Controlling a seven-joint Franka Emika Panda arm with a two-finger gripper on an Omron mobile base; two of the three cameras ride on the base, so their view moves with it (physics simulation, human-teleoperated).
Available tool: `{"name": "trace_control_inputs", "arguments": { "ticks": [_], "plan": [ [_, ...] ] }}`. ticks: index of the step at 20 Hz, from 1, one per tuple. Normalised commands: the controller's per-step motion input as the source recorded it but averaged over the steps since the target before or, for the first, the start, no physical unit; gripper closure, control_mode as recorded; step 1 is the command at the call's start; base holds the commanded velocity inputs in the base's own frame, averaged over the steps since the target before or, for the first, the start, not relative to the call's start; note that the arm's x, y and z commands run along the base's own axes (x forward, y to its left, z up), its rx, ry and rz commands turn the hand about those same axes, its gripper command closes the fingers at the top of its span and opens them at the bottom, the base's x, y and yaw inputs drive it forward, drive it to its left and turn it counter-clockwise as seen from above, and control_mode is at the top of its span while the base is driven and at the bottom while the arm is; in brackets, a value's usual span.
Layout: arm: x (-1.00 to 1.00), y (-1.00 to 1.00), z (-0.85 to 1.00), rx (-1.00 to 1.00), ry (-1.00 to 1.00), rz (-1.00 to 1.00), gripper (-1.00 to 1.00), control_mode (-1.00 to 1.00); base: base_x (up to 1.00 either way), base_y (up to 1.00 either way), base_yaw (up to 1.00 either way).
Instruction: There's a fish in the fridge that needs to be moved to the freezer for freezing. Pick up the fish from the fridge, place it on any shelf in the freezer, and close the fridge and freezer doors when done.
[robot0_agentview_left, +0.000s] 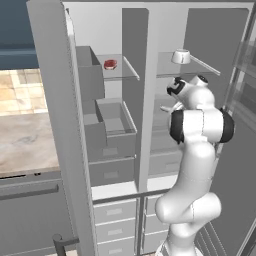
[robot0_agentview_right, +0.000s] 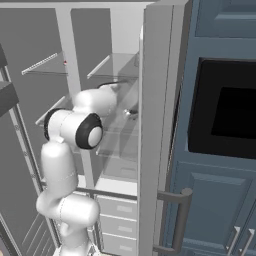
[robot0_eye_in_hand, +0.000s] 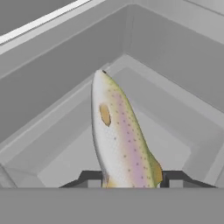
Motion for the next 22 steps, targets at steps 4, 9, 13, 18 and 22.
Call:
{"name": "trace_control_inputs", "arguments": {
  "ticks": [4, 9, 13, 18, 22],
  "plan": [
    [-0.78, 0.9, -1.0, -0.12, -0.07, 0.08, 1.0, -1.0, 0.0, 0.0, 0.0],
    [-0.54, 0.38, -0.4, -0.04, -0.01, 0.01, 1.0, -1.0, 0.0, 0.0, 0.0],
    [-0.49, 0.0, 0.0, 0.0, 0.06, 0.0, 1.0, -1.0, 0.0, 0.0, 0.0],
    [-0.46, 0.0, 0.0, 0.0, 0.0, 0.0, 1.0, -1.0, 0.0, 0.0, 0.0],
    [-0.55, -0.03, 0.04, 0.0, 0.0, 0.0, 1.0, -1.0, 0.0, 0.0, 0.0]
  ]
}}
